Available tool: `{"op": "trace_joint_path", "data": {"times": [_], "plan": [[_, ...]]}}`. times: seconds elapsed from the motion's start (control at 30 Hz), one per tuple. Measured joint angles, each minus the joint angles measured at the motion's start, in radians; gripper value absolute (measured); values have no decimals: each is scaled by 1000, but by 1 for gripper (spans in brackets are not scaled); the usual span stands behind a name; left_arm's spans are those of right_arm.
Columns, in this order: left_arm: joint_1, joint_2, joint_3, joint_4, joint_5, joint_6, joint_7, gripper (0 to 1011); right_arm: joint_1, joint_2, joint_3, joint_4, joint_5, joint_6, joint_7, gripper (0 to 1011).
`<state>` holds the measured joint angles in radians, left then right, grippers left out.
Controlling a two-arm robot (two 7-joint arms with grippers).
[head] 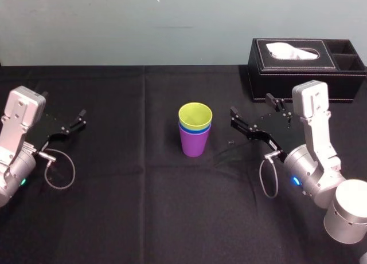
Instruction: Stack the three plastic cups sequentially using one hand.
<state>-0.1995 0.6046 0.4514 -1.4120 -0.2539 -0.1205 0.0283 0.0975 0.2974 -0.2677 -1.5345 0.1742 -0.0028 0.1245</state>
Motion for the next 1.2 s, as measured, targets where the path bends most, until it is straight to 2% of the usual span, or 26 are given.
{"op": "trace_joint_path", "data": {"times": [1.2], "plan": [[0,0,0,0,0,0,0,1011,0,1,-1,-1,0,1,0,1003]]}}
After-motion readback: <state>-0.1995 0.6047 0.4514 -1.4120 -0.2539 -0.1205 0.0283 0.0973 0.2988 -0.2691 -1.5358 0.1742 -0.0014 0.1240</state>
